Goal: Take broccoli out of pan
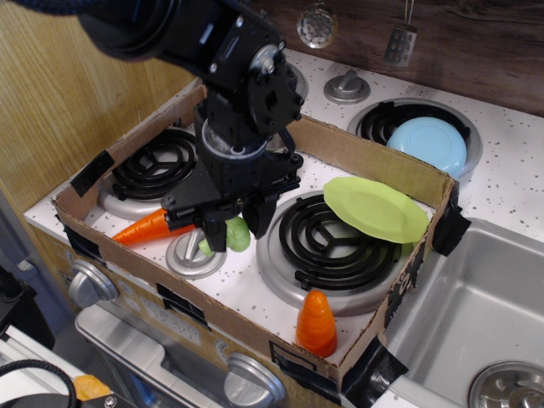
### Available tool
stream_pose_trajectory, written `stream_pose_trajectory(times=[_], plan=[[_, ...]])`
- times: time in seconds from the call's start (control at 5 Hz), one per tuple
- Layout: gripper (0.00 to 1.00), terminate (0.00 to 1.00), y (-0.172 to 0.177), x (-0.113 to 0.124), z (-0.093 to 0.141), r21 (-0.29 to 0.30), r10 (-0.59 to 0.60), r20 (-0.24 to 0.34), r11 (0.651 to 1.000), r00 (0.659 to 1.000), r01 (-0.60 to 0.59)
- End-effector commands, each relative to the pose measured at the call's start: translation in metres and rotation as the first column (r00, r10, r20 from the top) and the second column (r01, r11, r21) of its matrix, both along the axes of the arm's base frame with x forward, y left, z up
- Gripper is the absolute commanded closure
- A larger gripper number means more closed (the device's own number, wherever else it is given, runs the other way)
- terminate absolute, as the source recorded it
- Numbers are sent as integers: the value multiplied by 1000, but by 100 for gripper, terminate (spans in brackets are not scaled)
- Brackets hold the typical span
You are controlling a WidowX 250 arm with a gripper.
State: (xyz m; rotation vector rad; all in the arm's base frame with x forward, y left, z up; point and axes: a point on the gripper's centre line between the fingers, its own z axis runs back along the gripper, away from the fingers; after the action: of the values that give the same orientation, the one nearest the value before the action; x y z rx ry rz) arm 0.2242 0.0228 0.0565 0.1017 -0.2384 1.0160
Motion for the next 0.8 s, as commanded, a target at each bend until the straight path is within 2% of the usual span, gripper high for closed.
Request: stream_pose_trajectory(times=[0.0,0.2,0.4,0.6], plan=[[100,0,-8,0,-17,-140,-7,33,990,999,12],[0,0,-4,1,-17,-175,-6,21,985,1000,10],[0,0,-5,4,-14,-122,-16,30,992,999,19],[0,0,-2,7,-4,-116,-9,8,993,1000,10]])
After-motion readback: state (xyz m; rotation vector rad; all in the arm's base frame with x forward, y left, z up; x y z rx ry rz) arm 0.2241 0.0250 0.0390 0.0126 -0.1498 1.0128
